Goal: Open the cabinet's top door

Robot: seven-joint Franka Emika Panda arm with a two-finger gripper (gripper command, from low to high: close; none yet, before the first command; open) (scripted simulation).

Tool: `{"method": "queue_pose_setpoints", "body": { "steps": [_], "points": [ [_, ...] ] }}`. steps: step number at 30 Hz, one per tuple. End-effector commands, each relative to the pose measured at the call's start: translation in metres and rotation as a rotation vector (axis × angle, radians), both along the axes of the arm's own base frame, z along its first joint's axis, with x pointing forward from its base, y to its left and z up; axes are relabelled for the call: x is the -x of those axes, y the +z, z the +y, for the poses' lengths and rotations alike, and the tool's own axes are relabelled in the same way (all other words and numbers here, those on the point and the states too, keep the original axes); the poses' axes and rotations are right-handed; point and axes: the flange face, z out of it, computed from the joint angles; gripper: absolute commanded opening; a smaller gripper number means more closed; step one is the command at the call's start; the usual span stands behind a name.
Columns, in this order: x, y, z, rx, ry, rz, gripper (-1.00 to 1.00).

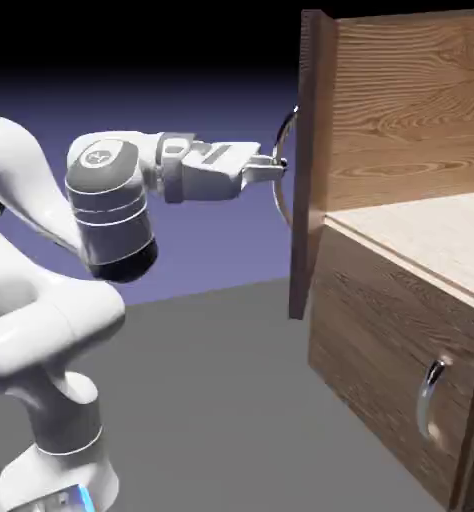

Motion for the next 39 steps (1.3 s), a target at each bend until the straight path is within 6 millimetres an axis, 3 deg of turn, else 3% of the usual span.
{"method": "queue_pose_setpoints", "body": {
  "steps": [1, 10, 21, 30, 39],
  "points": [
    [0.001, 0.0, 0.002, -0.001, -0.006, 0.001, -1.0],
    [0.018, 0.0, 0.028, -0.001, -0.078, 0.0, -1.0],
    [0.049, 0.0, 0.089, -0.001, -0.233, 0.0, -1.0],
    [0.072, 0.0, 0.159, -0.001, -0.403, 0.0, -1.0],
    [0.082, 0.0, 0.255, -0.001, -0.622, 0.0, -1.0]
  ]
}}
